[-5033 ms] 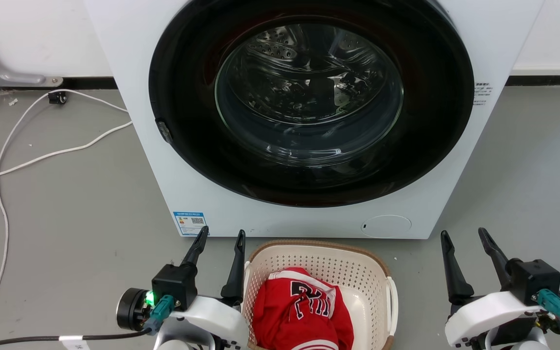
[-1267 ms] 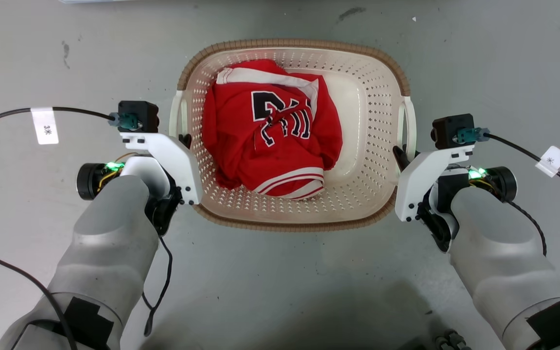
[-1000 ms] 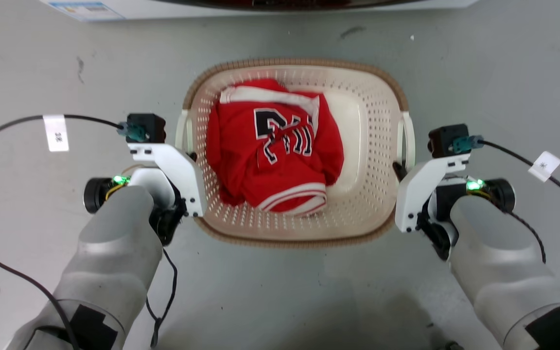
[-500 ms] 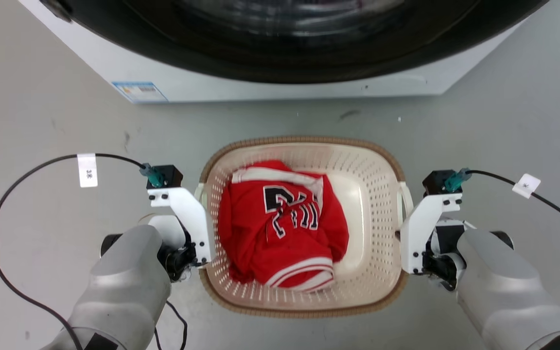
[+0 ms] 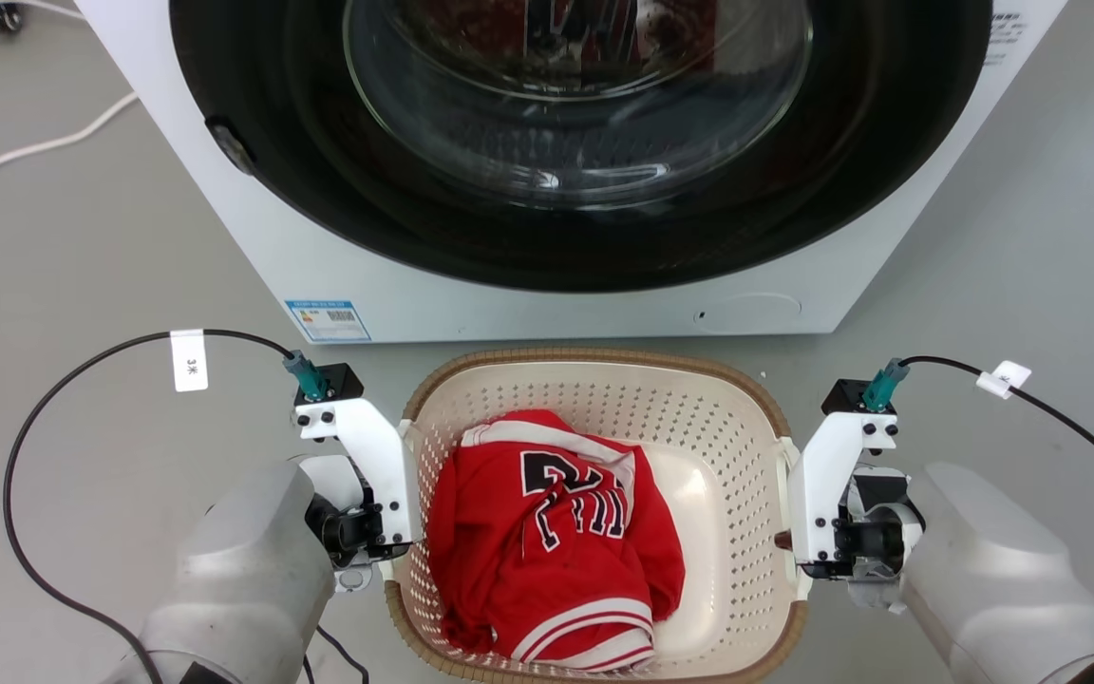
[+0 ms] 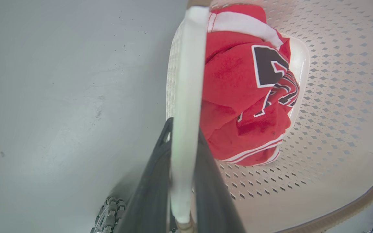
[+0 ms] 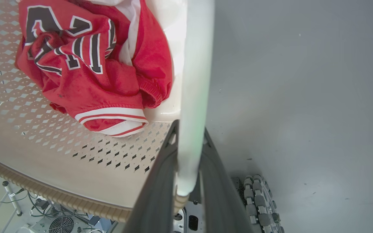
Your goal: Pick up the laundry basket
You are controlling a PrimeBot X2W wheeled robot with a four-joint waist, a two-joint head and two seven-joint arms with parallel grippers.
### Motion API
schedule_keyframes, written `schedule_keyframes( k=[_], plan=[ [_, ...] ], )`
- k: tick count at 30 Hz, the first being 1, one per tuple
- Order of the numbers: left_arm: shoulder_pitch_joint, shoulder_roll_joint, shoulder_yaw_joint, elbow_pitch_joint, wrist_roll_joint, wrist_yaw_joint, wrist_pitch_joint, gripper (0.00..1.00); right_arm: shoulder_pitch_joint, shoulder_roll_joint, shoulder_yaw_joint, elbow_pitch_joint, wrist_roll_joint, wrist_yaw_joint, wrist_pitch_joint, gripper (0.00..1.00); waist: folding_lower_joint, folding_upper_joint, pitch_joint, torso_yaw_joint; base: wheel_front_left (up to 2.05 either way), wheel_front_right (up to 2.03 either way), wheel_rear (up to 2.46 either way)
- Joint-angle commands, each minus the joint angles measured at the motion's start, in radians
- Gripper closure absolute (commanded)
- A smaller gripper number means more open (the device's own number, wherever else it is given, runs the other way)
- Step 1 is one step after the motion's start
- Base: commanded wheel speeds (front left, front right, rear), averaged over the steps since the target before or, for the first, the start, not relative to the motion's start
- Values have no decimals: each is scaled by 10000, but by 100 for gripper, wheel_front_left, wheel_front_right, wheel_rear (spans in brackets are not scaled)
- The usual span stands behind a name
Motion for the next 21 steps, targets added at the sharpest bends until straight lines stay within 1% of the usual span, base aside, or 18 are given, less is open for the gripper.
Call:
schedule_keyframes(
  k=[1, 10, 21],
  plan=[
    [-202, -379, -4, -107, -128, -147, 64, 100, -131, 353, 50, 12, 156, 136, 270, 100, 1, 0, -293, 14, 0, 0, 0],
    [-118, -596, -157, 77, -280, -147, 461, 100, -338, 529, 97, 380, 419, 136, 1235, 100, 1, 0, -1068, 54, 0, 0, 0],
    [367, -826, -396, 191, -415, -149, 828, 100, 36, 630, 174, 644, 541, 136, 1796, 100, 1, 0, -1774, 162, 0, 0, 0]
  ],
)
